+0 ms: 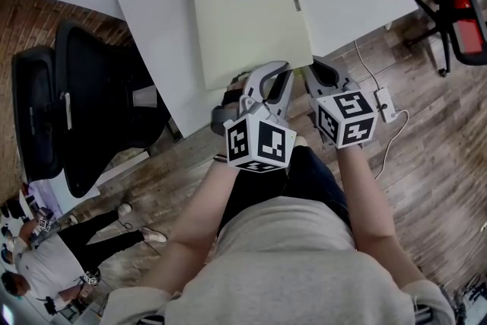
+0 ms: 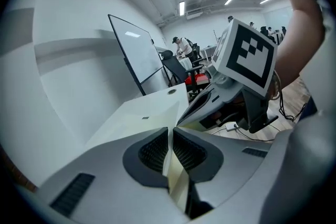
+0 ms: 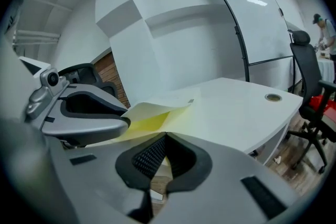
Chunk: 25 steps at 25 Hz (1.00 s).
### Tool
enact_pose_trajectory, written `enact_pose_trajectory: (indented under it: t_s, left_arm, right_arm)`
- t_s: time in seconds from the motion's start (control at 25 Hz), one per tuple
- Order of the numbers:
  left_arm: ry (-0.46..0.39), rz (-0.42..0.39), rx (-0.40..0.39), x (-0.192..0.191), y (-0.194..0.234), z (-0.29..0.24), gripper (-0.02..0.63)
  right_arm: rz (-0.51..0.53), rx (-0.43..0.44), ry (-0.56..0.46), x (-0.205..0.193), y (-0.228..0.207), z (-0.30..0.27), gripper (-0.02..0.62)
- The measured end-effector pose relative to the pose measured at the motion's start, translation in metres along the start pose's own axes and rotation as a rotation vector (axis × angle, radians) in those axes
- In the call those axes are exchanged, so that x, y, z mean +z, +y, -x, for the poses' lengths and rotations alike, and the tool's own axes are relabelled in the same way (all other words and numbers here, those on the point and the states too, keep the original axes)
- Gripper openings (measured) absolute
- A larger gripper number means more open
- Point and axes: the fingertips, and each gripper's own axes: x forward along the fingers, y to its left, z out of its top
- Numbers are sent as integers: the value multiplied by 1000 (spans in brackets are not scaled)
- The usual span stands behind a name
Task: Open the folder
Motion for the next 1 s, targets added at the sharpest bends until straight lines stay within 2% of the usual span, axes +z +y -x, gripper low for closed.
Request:
enact_pose_trajectory:
  t_s: [0.44,0.6,0.8,0.92,1.0]
  left_arm:
    - [-28,74,-3,4,5,3,38]
    - [-32,92,-6,4,8,3,38]
    - [-88,122,35,16,17,11,38]
    - [-101,142,32,21,22,13,38]
    - [-97,125,33,21,20,14,38]
  right_arm:
    - [-104,17,-1,0,-3,1,21]
    - [-90,15,3,1,-3,0,21]
    - [-73,3,16,-1,-4,0,21]
    - [-84,4,10,0,-5,1,21]
    - [-85,5,9,1,-5,2,21]
